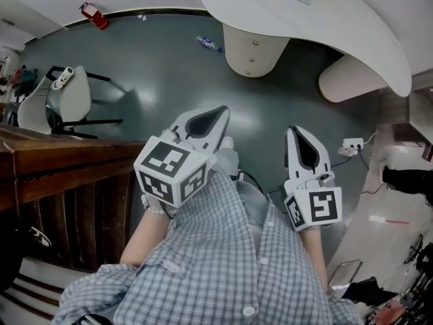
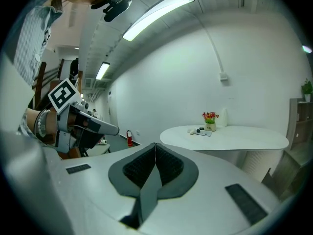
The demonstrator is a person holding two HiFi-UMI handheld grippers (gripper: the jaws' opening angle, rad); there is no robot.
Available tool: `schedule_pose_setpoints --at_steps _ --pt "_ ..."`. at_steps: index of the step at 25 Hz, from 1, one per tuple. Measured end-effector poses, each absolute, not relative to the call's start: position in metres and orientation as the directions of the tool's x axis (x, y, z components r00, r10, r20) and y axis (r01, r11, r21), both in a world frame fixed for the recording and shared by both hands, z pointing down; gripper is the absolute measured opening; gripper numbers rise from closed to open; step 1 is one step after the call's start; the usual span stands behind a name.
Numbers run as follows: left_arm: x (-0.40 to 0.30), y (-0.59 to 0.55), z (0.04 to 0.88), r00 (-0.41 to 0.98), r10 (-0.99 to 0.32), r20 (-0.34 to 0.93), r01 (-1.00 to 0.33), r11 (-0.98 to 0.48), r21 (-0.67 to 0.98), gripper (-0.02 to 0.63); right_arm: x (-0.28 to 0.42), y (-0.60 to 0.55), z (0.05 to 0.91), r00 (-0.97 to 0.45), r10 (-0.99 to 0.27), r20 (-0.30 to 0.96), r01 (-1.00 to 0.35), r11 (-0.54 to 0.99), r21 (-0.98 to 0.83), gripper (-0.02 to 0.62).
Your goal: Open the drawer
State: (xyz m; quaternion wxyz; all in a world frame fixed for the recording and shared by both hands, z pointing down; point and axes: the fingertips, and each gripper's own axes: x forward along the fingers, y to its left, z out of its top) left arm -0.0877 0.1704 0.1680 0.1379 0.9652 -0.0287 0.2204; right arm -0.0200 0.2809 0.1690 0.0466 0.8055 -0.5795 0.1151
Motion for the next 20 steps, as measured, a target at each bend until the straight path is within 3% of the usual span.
schedule_pose_setpoints --at_steps 20 --pt "-0.019 0.061 0.152 0.924 0.043 0.380 -0.068 -0.959 0.274 0.005 0.046 0.177 0.164 0.342 -0.899 0.272 -0.930 -0.365 -0.036 0.011"
